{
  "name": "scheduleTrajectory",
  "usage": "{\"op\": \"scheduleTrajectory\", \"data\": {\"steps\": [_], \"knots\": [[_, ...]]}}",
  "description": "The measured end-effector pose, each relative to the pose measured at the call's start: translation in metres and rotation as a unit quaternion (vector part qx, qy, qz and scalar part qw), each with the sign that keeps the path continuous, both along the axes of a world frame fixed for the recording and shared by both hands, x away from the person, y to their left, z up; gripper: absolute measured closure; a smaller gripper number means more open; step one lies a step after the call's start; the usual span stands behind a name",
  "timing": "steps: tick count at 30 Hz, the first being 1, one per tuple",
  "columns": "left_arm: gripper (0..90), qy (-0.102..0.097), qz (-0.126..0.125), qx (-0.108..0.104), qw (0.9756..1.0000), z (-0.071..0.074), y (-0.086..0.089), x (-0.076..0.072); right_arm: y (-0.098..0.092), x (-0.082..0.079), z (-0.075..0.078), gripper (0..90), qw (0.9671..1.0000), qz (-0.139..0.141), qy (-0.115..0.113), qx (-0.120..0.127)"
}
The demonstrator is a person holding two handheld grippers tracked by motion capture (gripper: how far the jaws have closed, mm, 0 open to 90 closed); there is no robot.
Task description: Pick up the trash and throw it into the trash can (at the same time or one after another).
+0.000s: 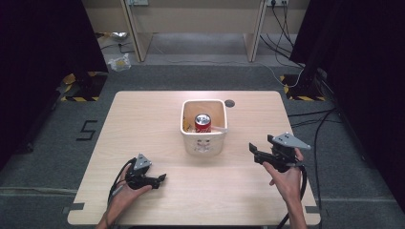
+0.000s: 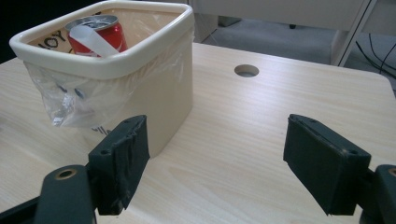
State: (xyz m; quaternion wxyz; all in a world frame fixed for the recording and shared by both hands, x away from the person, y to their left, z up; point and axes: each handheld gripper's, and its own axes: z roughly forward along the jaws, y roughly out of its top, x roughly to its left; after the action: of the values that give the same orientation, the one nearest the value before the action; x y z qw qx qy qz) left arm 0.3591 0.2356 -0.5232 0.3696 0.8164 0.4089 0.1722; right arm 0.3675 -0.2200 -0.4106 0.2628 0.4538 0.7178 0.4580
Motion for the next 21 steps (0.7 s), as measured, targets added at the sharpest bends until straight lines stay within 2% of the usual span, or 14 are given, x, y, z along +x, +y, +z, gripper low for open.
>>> {"op": "scheduleTrajectory", "data": {"steps": [21], "knots": [[14.0,0.000,0.000,0.000,1.0000,0.000,0.000,0.000,-0.007,-0.006,-0.027,22.6,0.9995,-0.009,0.028,-0.006]]}}
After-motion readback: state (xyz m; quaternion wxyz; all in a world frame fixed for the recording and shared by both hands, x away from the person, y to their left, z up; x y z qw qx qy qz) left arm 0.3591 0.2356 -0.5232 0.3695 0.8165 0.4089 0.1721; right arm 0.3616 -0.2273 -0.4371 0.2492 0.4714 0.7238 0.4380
